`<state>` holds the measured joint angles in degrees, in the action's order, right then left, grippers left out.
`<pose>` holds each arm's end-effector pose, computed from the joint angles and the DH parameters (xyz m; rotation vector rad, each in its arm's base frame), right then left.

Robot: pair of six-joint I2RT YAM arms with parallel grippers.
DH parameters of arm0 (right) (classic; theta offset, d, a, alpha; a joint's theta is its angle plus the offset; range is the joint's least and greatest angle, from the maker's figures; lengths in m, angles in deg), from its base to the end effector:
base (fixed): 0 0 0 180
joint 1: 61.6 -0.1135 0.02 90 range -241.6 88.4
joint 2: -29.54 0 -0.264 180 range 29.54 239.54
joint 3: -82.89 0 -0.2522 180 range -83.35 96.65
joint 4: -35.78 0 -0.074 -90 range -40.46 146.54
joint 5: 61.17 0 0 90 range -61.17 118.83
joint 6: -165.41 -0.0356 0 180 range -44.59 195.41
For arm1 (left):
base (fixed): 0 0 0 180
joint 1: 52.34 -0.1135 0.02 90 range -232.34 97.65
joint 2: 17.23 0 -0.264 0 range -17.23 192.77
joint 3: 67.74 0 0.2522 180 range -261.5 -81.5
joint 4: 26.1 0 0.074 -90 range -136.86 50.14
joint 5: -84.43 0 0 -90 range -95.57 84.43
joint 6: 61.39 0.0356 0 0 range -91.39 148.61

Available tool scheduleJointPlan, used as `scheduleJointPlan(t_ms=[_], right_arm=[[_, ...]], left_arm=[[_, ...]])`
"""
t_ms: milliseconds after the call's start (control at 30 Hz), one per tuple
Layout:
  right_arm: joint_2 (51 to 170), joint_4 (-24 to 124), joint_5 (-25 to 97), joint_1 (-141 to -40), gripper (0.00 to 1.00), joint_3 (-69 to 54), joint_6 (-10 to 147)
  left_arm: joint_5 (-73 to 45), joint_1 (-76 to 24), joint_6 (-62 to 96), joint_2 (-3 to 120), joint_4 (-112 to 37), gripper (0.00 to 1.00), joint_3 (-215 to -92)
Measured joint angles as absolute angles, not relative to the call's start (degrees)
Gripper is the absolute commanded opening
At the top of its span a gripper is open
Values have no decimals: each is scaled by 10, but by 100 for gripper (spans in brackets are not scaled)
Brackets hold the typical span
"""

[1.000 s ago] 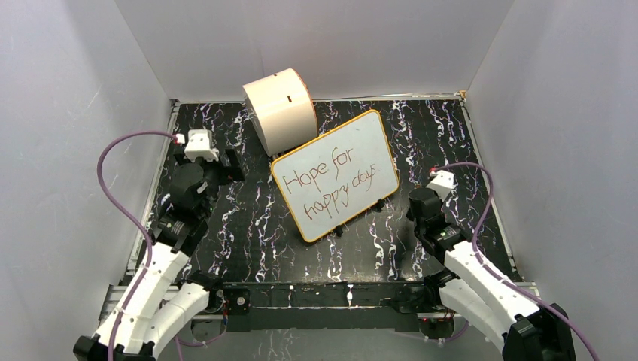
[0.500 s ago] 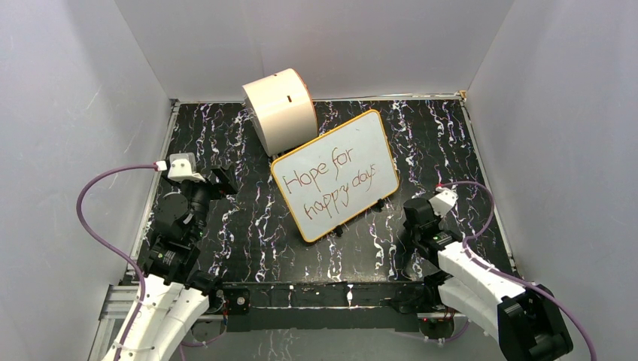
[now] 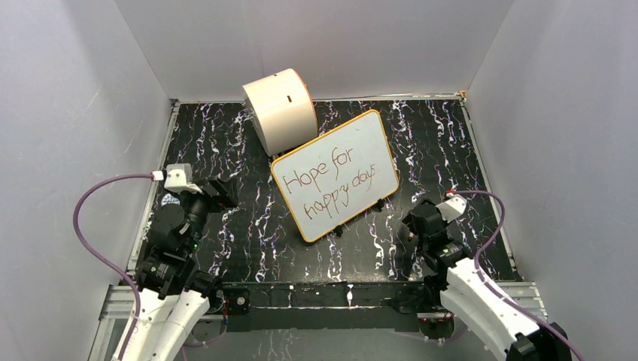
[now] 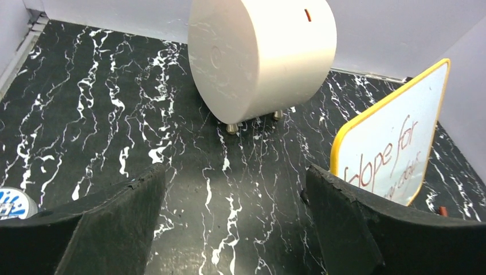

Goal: Write a sentence on the whiteboard
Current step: Reset both arms

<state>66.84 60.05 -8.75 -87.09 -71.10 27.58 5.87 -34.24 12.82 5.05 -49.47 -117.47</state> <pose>0.1361 0.0409 0.1647 0.7381 1.9131 0.0690 0.1050 -0.0269 0.3376 -0.1312 1.5039 -0.3260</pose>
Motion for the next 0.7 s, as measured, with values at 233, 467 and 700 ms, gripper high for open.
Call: scheduleJointPlan(t_ms=[233,467,700], right_arm=[[536,711,-80,-871,88,-657,300],[393,753,-81,-871,99,-545,398],[361,771,-80,-871,99,-486,492]], left_arm=[[58,-342,97,-48,-560,89,-1175],[74,-342,100,-139,-610,89,-1179],[106,-342,99,-152,-652,89,-1215]])
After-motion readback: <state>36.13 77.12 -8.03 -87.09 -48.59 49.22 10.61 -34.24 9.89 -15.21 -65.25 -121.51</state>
